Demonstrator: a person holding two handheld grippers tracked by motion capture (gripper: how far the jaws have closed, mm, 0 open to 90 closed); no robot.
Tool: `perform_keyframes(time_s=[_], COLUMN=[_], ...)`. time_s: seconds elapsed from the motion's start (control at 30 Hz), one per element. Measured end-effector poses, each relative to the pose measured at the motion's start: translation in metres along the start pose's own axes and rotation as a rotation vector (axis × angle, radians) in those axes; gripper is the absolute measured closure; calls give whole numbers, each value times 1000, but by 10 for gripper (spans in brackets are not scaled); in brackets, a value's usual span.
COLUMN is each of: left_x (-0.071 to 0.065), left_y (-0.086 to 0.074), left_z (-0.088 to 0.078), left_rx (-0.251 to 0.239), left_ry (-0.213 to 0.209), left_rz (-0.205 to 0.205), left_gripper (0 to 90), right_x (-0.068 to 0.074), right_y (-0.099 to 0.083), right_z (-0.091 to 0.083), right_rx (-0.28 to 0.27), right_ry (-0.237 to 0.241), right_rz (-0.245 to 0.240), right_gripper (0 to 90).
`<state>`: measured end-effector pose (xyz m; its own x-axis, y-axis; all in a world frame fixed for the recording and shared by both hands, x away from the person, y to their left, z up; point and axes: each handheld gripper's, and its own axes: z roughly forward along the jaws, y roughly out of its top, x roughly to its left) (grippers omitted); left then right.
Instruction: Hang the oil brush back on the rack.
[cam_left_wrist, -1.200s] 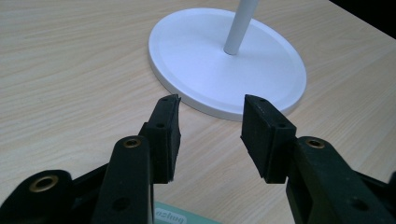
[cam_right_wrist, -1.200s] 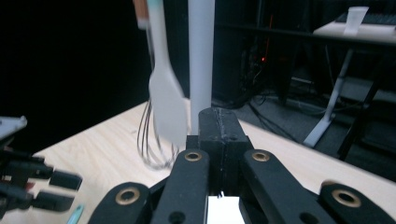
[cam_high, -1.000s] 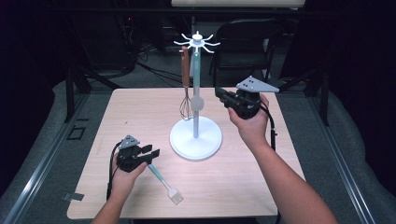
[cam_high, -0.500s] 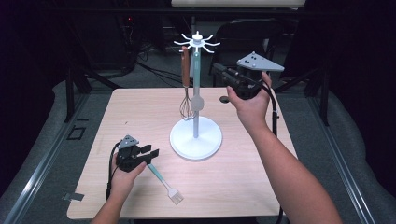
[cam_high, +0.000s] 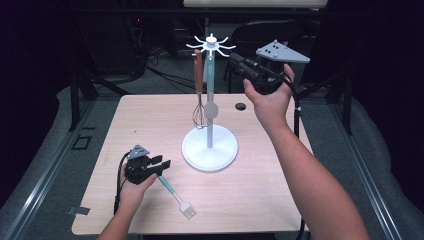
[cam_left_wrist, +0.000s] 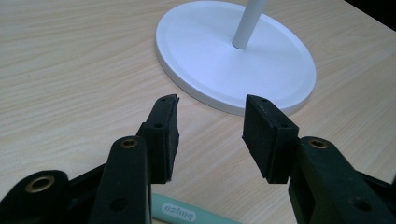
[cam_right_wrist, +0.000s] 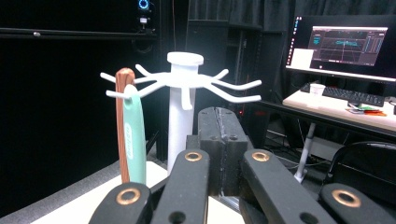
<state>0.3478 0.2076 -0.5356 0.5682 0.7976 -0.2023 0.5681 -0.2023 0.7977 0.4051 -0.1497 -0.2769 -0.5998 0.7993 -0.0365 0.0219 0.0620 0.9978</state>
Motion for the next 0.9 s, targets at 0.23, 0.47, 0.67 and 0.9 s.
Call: perform_keyframes(time_s=[0.23, 0.47, 0.67, 0.9], left_x=[2, 2, 3, 4], left_y=[0, 0, 0, 0], left_z=[-1, -1, -1, -1], left_rx=[4, 5, -1, -2], left_ry=[0, 1, 0, 3], left_rz=[-6, -7, -10, -9], left_gripper=[551, 552, 552, 552], right_x=[8, 21, 29, 29], right_y=[4, 4, 4, 2], right_z=[2, 5, 8, 10], right_rx=[-2, -6, -2, -2], right_ry=[16, 49, 63, 60], right_rz=[-10, -27, -45, -46], right_gripper=[900, 900, 900, 900])
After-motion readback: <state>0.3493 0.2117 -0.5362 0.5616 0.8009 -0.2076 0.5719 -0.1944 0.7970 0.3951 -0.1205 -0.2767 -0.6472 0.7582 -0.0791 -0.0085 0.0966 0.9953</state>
